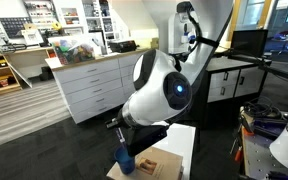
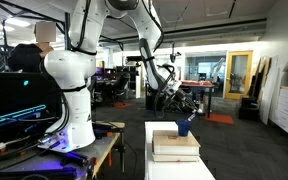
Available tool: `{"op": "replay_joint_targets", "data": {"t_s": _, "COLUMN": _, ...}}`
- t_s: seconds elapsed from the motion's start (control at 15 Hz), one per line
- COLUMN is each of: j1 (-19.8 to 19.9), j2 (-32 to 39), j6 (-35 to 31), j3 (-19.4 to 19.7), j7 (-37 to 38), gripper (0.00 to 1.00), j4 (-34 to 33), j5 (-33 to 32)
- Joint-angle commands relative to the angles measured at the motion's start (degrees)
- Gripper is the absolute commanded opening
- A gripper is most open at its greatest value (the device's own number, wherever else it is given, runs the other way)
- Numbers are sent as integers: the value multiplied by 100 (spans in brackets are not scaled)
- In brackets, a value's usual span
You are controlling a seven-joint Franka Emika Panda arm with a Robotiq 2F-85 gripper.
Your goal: Pick up the pen from the top of the books and put it in the blue cup.
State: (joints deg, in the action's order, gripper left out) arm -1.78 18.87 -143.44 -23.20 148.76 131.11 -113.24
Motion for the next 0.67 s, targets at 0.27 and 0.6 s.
{"op": "replay_joint_targets", "data": {"t_s": 0.27, "j1": 1239, "j2": 87, "j6": 594, "j3": -1490, "j7": 77, "gripper": 6, "j4": 133, "j5": -154}}
{"op": "replay_joint_targets", "data": {"t_s": 0.6, "j1": 2142, "j2": 517, "j6": 1194, "j3": -2441, "j7": 78, "gripper": 6, "j4": 316, "j5": -331}}
